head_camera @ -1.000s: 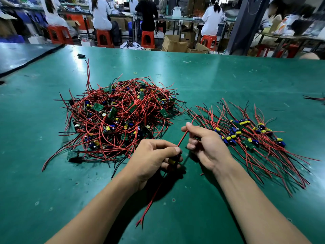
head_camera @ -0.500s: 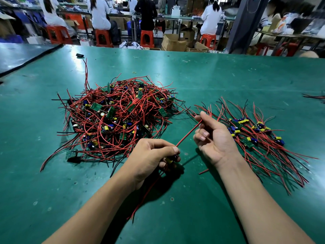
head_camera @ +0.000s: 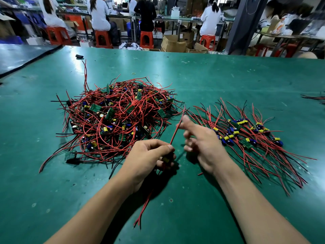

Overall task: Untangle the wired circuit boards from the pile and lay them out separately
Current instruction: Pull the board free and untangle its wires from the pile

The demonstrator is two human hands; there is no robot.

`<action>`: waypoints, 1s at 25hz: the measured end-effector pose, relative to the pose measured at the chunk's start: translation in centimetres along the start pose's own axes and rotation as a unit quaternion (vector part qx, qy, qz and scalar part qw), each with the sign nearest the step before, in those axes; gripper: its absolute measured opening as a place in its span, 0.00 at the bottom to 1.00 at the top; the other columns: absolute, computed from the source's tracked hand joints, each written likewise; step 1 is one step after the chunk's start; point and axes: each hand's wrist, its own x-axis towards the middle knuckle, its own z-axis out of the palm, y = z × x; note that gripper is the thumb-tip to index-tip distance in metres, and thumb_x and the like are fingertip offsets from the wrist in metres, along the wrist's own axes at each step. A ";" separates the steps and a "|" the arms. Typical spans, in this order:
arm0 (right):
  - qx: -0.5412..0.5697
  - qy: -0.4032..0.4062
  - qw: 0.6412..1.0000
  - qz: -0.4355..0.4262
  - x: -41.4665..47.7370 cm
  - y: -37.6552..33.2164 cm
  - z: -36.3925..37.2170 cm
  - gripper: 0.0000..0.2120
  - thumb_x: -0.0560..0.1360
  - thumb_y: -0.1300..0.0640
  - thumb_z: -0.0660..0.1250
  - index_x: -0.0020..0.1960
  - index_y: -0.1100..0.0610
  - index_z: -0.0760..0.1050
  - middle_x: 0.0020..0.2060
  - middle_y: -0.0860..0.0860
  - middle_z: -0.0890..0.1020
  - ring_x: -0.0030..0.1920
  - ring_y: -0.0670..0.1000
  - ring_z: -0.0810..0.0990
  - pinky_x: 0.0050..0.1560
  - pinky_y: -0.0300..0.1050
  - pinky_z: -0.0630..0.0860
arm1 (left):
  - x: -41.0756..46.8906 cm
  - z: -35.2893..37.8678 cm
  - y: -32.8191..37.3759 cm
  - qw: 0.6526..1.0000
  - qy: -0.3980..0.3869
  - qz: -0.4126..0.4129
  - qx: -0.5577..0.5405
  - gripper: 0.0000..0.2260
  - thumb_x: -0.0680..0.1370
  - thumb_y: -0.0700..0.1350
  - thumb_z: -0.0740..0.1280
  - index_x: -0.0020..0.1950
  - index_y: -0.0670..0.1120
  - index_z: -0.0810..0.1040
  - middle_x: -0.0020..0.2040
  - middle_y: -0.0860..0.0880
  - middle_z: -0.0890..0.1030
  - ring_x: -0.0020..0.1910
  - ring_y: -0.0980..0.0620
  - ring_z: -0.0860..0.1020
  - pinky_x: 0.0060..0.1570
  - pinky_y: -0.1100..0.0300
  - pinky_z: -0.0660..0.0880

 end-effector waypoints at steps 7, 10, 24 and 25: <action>-0.057 -0.080 0.995 0.006 -1.0 1.4 1.6 0.13 0.77 0.50 0.72 0.40 0.58 0.84 0.25 0.54 0.74 0.22 0.49 0.71 0.24 0.38 0.67 | 0.3 -0.3 0.0 1.000 -0.005 0.010 -0.001 0.09 0.78 0.35 0.67 0.39 0.39 0.83 0.34 0.40 0.82 0.27 0.47 0.79 0.27 0.61 0.78; -0.089 0.014 0.995 -0.042 0.2 1.3 0.9 0.12 0.77 0.49 0.72 0.40 0.57 0.85 0.21 0.48 0.65 0.20 0.46 0.60 0.23 0.36 0.56 | 0.2 -0.3 0.2 0.999 -0.026 -0.003 0.018 0.07 0.77 0.35 0.68 0.40 0.39 0.83 0.35 0.39 0.82 0.27 0.48 0.79 0.27 0.62 0.76; 0.092 0.169 0.980 -0.049 1.7 0.1 -0.8 0.12 0.78 0.56 0.70 0.39 0.61 0.77 0.29 0.49 0.74 0.21 0.43 0.60 0.19 0.35 0.58 | -0.1 -0.5 0.4 0.993 -0.098 -0.024 0.058 0.07 0.77 0.37 0.69 0.40 0.40 0.83 0.34 0.41 0.83 0.26 0.51 0.79 0.27 0.66 0.73; 0.121 0.168 0.978 -0.025 1.8 0.0 -0.9 0.14 0.79 0.55 0.69 0.38 0.61 0.77 0.29 0.48 0.70 0.20 0.43 0.60 0.19 0.35 0.57 | -0.1 -0.4 0.3 0.994 -0.094 -0.025 0.052 0.07 0.77 0.37 0.69 0.40 0.40 0.83 0.34 0.41 0.83 0.26 0.51 0.79 0.26 0.65 0.73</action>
